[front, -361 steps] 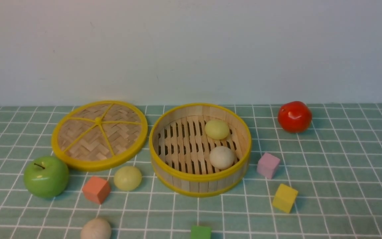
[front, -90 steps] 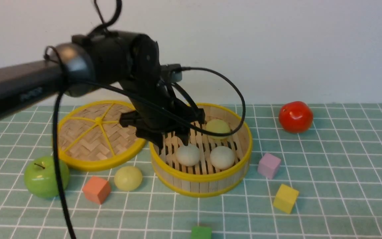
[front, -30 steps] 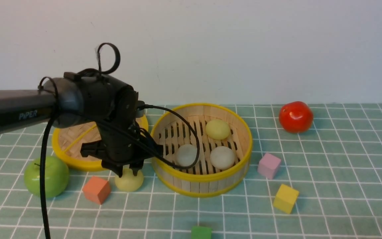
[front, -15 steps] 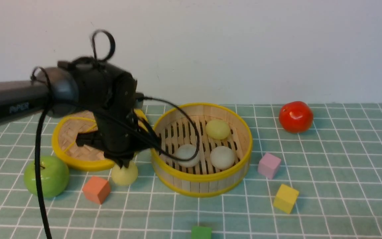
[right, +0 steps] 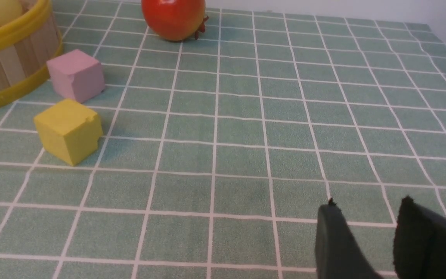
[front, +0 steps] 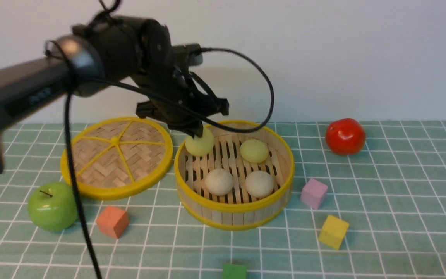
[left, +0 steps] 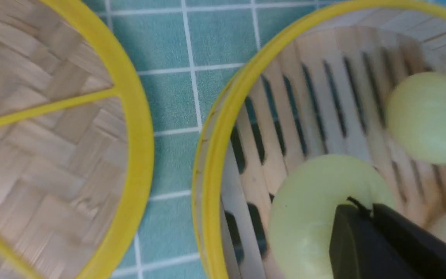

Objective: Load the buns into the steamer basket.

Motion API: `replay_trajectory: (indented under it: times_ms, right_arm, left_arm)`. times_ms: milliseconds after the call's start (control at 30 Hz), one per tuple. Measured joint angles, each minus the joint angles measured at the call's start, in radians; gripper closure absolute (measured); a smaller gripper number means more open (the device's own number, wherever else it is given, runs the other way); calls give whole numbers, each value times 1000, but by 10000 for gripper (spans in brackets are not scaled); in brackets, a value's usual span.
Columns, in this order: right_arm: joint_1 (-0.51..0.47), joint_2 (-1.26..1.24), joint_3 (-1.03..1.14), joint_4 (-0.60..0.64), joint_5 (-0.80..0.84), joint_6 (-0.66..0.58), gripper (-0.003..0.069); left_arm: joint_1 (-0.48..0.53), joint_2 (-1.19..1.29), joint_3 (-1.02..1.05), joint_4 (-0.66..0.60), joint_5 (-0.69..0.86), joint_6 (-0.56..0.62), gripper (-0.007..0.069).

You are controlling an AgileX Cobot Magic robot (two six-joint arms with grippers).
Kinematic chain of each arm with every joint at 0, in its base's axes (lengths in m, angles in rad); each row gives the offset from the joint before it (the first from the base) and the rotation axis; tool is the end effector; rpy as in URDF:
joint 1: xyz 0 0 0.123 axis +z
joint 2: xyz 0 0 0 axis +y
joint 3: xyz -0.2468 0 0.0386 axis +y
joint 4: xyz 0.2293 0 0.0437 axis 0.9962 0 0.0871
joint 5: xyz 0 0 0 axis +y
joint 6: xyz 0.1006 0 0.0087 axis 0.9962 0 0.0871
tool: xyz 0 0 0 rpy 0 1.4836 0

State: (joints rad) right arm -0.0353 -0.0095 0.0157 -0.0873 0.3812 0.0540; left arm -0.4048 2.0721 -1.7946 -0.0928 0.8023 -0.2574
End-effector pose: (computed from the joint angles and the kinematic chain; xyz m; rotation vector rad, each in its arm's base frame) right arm 0.0787 -0.0061 0.1717 0.0301 1.8699 -0.0734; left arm 0.4019 -0.1795 0.2158 0.1335 2.5962 -0.3569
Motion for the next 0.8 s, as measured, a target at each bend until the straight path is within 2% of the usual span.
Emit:
replay_trajectory:
  times_ms: [167, 267, 400, 567, 667, 800]
  right_arm:
    - [0, 0, 0, 0, 0, 0, 421]
    - [0, 0, 0, 0, 0, 0, 421]
    - [0, 0, 0, 0, 0, 0, 421]
    - [0, 0, 0, 0, 0, 0, 421]
    - [0, 0, 0, 0, 0, 0, 421]
    - [0, 0, 0, 0, 0, 0, 421]
  left_arm:
    - [0, 80, -12, -1, -70, 5, 611]
    - [0, 96, -12, -1, -83, 6, 566]
    - [0, 93, -15, -1, -70, 12, 438]
    - [0, 19, -48, 24, 49, 31, 271]
    - [0, -66, -90, 53, 115, 31, 241]
    - [1, -270, -122, 68, 221, 31, 258]
